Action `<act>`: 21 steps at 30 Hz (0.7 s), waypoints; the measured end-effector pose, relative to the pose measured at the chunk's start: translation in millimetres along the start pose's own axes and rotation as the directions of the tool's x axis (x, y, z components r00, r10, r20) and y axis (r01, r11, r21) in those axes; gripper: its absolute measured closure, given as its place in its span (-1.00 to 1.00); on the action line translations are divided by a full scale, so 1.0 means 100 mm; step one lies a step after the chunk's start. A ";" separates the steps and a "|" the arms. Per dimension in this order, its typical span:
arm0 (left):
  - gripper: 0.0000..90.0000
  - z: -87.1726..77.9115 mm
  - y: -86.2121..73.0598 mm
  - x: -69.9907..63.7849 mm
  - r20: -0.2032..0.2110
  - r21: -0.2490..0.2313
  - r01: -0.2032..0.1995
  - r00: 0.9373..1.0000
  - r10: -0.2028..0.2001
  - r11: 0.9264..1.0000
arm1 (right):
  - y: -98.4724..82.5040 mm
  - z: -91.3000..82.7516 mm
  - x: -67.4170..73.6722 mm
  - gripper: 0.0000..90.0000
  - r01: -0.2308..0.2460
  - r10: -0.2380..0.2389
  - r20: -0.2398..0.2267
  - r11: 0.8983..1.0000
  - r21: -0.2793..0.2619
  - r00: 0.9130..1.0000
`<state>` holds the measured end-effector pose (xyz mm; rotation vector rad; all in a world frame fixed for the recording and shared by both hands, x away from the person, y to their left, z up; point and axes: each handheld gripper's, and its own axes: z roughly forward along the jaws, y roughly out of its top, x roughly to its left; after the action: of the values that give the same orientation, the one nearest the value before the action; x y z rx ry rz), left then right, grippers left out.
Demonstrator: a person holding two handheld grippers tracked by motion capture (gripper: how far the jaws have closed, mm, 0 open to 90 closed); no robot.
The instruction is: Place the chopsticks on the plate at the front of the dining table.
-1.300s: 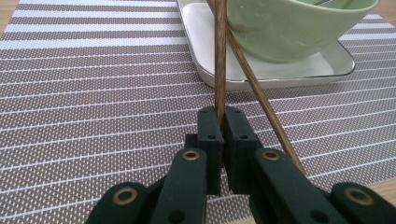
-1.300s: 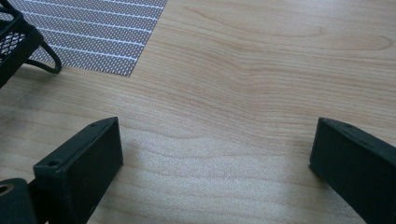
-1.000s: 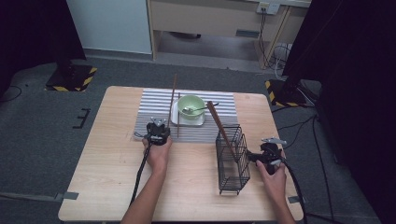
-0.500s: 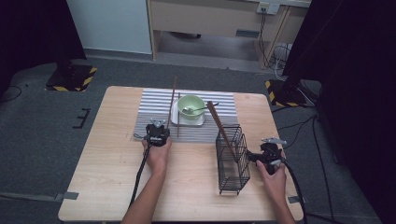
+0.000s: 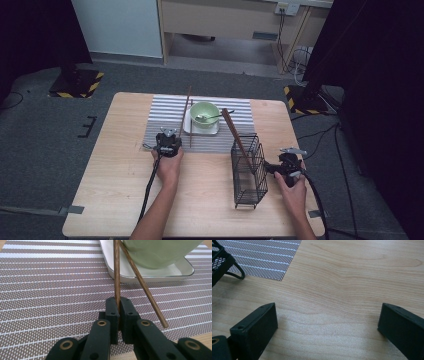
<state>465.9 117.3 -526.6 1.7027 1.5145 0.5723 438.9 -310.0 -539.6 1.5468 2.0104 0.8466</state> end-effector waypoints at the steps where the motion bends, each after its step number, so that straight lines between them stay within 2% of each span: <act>1: 0.90 0.00 0.00 0.00 0.000 0.000 0.001 1.000 -0.001 1.000 | 0.00 0.00 0.00 -0.94 0.000 0.000 0.000 1.000 0.000 1.000; 21: 0.90 -0.01 0.00 0.01 -0.012 -0.002 0.001 1.000 -0.001 1.000 | 0.00 0.00 0.00 -0.94 0.000 0.000 0.000 1.000 0.000 1.000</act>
<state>465.7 118.1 -526.4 1.6991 1.5226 0.5841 438.9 -310.0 -539.6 1.5470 2.0106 0.8469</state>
